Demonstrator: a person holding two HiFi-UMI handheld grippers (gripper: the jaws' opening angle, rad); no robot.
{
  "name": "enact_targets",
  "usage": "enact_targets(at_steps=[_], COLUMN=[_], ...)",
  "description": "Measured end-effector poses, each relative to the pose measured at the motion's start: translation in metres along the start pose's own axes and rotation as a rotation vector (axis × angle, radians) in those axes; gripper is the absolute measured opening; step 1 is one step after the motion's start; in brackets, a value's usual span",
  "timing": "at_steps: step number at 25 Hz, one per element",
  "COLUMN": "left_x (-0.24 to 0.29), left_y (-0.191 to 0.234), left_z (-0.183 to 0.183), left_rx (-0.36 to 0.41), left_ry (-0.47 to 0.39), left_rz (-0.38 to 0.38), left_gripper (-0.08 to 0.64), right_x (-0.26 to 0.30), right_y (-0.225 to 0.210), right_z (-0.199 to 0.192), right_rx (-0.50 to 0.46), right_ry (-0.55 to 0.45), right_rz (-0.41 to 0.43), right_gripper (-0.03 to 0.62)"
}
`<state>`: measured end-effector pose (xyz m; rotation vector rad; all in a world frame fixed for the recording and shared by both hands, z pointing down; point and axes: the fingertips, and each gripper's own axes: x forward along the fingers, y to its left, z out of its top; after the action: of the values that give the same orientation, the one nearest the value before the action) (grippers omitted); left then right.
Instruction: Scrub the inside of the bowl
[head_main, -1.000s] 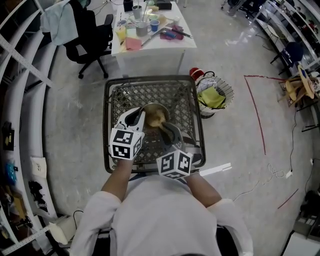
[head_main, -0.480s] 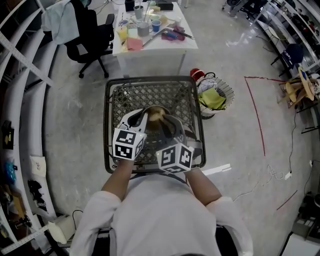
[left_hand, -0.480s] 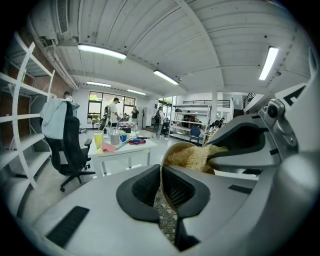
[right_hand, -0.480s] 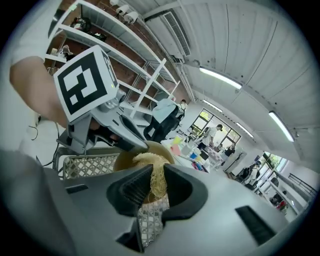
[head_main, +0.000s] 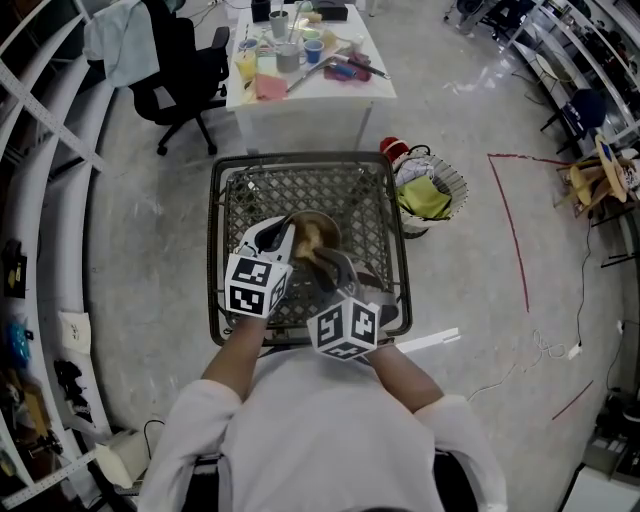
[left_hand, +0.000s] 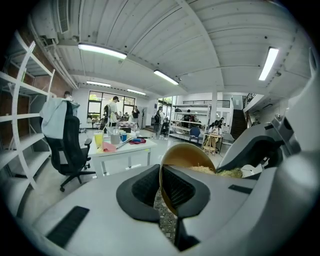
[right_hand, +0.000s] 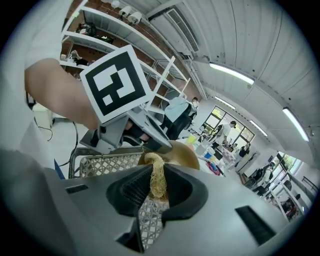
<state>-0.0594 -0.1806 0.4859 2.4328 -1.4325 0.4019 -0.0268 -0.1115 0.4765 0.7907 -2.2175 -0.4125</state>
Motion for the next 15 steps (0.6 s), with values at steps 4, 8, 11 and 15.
enact_targets(at_steps=[4, 8, 11, 15], left_x=[-0.002, -0.003, -0.004, -0.002], left_y=[-0.004, -0.004, 0.0, 0.008], left_z=[-0.003, -0.006, -0.009, -0.008], left_rx=[0.01, 0.005, -0.002, -0.013], left_ry=[0.003, 0.004, 0.006, 0.004], left_rz=[-0.014, -0.014, -0.007, -0.001], left_gripper=[0.04, 0.04, 0.04, 0.04], right_x=[0.005, 0.003, -0.001, -0.004], right_y=[-0.018, -0.037, -0.035, -0.013], right_z=[0.01, -0.002, -0.015, -0.021], right_rx=[-0.03, -0.014, 0.016, 0.053], right_ry=[-0.014, 0.024, 0.052, 0.057], right_rz=[-0.06, -0.114, -0.105, -0.037], right_gripper=[0.083, 0.084, 0.083, 0.083])
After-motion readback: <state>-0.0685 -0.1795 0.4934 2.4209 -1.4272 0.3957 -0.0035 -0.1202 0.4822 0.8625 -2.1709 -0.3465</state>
